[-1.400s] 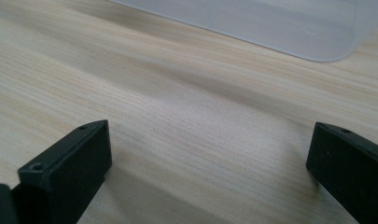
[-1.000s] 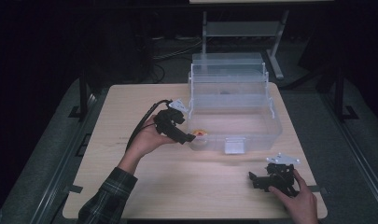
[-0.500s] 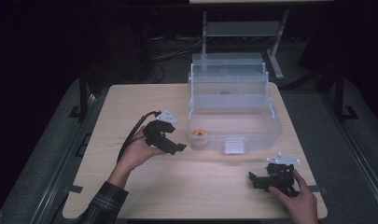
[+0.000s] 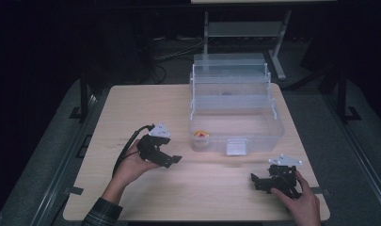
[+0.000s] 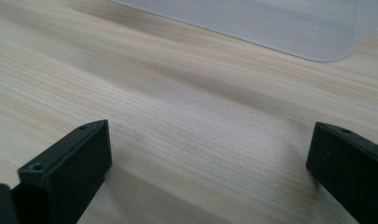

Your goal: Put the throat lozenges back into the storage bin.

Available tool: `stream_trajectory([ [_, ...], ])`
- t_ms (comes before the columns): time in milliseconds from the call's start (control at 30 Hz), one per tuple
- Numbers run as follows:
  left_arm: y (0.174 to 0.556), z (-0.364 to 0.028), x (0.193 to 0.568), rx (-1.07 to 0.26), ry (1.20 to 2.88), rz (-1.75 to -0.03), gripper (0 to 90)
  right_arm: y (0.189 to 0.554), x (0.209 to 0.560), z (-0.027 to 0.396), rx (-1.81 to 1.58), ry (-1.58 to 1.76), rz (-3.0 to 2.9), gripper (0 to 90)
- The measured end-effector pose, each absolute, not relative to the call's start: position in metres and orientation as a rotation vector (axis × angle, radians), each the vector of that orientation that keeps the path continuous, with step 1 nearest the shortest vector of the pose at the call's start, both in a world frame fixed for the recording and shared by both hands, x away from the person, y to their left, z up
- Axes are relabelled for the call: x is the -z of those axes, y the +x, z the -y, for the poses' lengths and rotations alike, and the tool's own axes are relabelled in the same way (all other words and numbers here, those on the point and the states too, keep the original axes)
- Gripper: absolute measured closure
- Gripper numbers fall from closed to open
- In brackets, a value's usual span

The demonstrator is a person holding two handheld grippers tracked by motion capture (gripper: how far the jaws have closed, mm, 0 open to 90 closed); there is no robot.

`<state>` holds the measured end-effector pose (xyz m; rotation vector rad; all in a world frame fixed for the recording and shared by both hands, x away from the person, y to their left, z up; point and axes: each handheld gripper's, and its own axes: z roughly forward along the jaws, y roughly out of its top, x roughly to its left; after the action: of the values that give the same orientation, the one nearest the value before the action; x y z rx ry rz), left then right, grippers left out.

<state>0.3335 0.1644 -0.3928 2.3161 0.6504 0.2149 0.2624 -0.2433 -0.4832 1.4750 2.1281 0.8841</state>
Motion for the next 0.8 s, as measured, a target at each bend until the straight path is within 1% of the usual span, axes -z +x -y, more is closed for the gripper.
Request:
stream_trajectory([
  [467, 0.312, -0.193, 0.421, -0.257, 2.302, -0.694, 16.5, 0.262, 0.483, 0.243, -0.884, 1.478, -2.125, 0.0],
  [667, 0.304, -0.206, 0.433, -0.270, 2.297, -0.724, 15.3, 0.262, 0.483, 0.243, -0.885, 1.478, -2.125, 0.0],
  [800, 0.298, -0.215, 0.440, -0.275, 2.302, -0.729, 12.5, 0.262, 0.483, 0.243, -0.885, 1.478, -2.125, 0.0],
])
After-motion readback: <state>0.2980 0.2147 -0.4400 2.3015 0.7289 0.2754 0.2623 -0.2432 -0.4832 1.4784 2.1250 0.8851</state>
